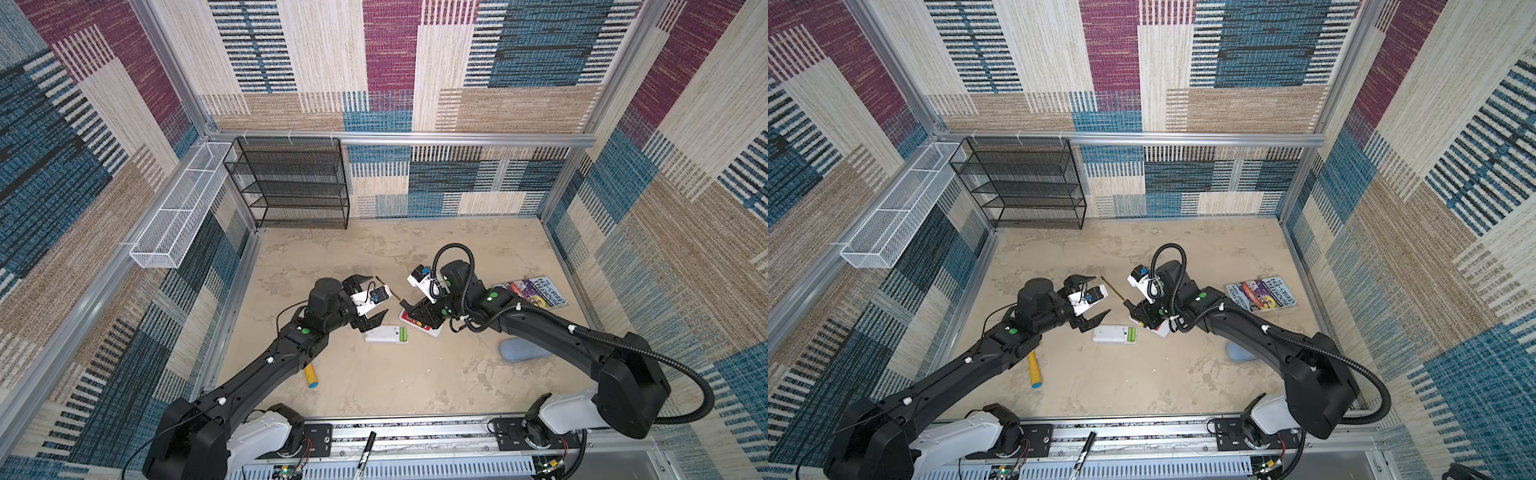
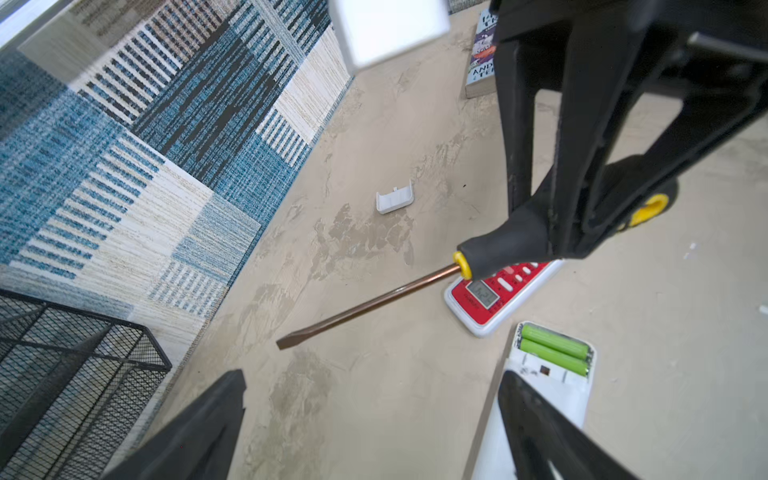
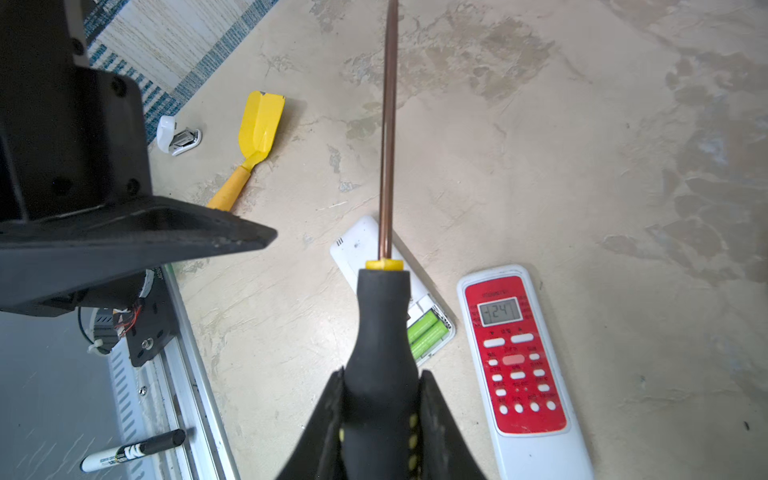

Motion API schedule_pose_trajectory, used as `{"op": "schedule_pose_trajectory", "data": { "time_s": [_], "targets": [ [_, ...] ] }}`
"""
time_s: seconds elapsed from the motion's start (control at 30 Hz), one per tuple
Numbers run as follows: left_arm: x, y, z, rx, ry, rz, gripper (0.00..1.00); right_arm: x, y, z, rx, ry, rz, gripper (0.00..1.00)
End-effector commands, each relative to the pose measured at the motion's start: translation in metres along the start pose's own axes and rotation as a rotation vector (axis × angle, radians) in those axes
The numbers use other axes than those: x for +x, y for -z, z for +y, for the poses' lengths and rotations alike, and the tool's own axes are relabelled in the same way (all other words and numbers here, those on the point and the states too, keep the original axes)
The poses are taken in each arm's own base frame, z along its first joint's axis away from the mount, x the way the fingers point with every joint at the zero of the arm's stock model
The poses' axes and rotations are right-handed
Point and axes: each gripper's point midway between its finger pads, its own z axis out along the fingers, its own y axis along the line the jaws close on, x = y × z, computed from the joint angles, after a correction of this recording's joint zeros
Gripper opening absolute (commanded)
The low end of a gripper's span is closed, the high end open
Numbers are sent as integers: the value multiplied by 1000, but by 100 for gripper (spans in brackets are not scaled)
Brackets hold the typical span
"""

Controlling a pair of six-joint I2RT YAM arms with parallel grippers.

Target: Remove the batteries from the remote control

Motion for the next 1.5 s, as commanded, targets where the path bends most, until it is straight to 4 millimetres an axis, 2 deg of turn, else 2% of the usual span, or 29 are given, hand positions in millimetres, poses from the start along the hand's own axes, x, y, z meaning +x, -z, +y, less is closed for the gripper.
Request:
{"op": "schedule_pose_trajectory", "data": {
  "time_s": [0.0, 0.23, 0.5, 0.6, 0.7, 0.97, 1.17, 1.4, 1.47],
  "targets": [
    [-9, -3, 1, 15, -186, -37, 95, 1, 1, 10, -56, 40, 16, 0],
    [-11, -11, -3, 92, -277, -28, 86, 4, 2, 18, -98, 71, 38, 1],
    [-4, -11, -9, 134, -366, -2, 65, 4, 2, 25, -145, 79, 54, 2],
    [0, -10, -11, 134, -389, 15, 61, 3, 2, 27, -158, 81, 62, 3],
    [5, -9, -13, 139, -411, 28, 51, 1, 2, 30, -175, 90, 61, 3],
    [9, -11, -8, 121, -446, 54, 30, -1, 6, 36, -205, 99, 56, 4],
    [11, -11, -2, 97, -473, 77, 17, 1, 5, 36, -213, 101, 63, 5],
    [12, -12, -4, 105, -487, 75, 1, 2, 0, 34, -218, 104, 73, 5],
    [11, -13, -4, 109, -489, 70, 0, 4, -2, 33, -216, 105, 78, 5]
  ]
}}
